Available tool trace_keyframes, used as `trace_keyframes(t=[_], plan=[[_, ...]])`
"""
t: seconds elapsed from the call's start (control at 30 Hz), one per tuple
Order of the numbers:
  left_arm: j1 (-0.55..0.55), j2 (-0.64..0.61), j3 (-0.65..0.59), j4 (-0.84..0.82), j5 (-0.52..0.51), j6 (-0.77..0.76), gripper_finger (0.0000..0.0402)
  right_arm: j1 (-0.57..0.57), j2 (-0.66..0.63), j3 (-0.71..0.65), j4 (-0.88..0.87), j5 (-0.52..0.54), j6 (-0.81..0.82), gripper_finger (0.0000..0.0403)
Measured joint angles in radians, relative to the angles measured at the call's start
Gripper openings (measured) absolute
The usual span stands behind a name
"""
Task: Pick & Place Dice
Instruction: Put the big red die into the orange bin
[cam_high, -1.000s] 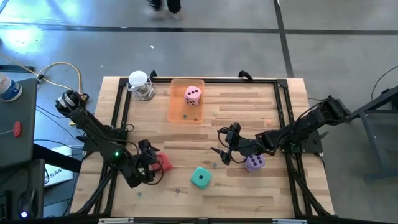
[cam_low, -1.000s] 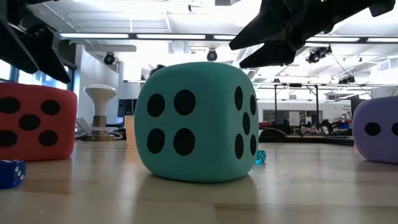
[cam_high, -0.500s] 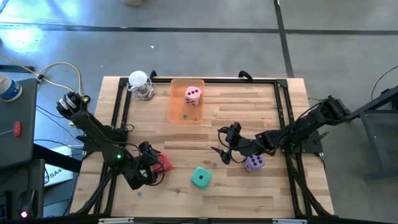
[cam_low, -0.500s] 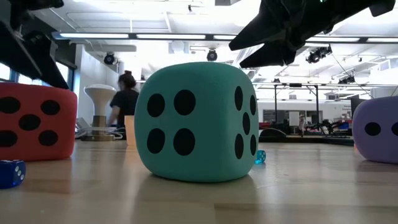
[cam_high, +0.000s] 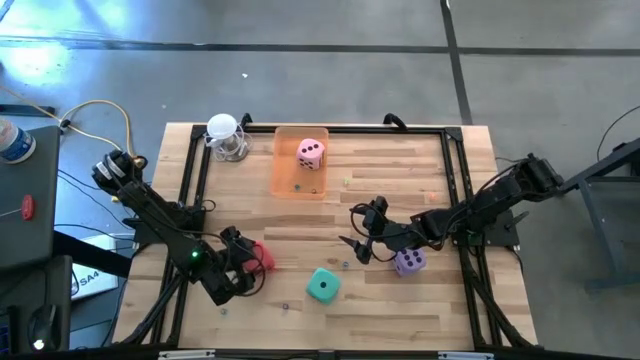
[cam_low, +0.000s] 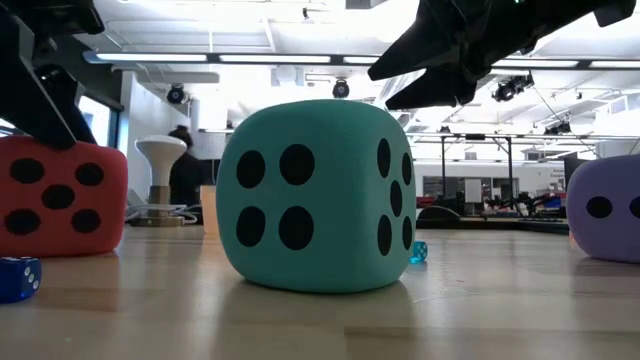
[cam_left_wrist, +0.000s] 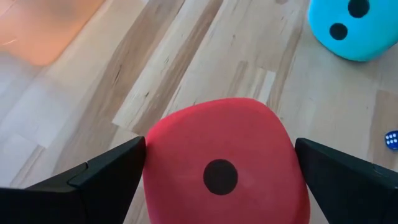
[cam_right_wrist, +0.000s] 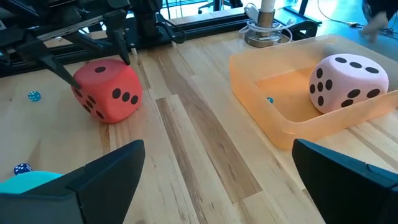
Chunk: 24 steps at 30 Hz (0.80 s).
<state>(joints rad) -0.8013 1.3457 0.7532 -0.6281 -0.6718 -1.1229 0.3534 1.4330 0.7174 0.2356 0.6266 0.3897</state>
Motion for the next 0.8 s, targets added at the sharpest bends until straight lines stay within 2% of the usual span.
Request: trace_keyframes(t=[0.37, 0.8], plan=[[0.018, 0.0, -0.002, -0.005, -0.008, -0.113, 0.0399, 0.0, 0.0, 0.0, 0.0, 0.0, 0.009, 0.04], [0.026, 0.102, -0.001, -0.007, -0.022, -0.256, 0.0399, 0.0, 0.0, 0.0, 0.0, -0.001, 0.01, 0.04]])
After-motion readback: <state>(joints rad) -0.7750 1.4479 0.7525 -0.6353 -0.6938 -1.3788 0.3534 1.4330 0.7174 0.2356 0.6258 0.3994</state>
